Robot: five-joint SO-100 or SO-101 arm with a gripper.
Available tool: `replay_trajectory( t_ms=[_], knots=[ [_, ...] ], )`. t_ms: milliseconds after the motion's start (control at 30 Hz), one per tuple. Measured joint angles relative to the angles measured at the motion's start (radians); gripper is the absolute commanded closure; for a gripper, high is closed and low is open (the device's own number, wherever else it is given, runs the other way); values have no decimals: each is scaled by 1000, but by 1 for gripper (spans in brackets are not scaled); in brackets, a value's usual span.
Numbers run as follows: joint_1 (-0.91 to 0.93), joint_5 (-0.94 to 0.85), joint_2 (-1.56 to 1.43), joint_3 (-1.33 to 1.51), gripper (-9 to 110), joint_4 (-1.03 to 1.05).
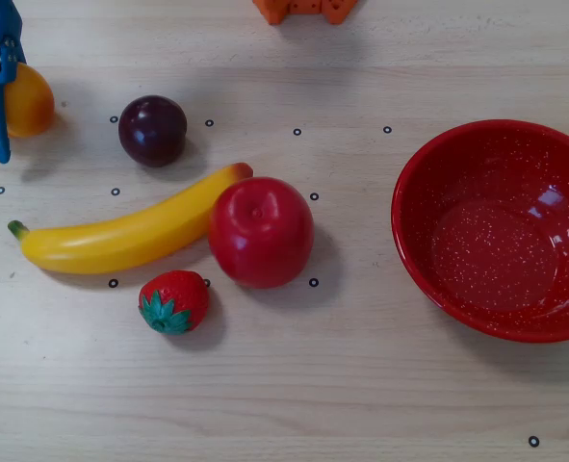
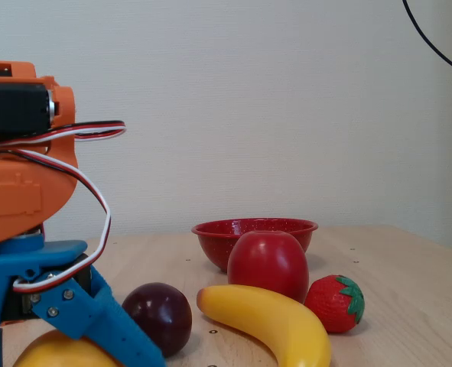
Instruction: Put the peach in the red bowl.
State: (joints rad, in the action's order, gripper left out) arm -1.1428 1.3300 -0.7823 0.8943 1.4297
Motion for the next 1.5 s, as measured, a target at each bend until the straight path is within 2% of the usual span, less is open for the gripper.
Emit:
replay_trajectory(
  t_ms=[533,600,700,800,1500],
  knots=[
    [-2,15,-3,-5,78,0],
    [-2,15,-3,-5,82,0],
    [-2,21,-3,-5,95,0],
    [-2,21,-3,-5,101,0],
    [0,20,9,-123,101,215]
  ],
)
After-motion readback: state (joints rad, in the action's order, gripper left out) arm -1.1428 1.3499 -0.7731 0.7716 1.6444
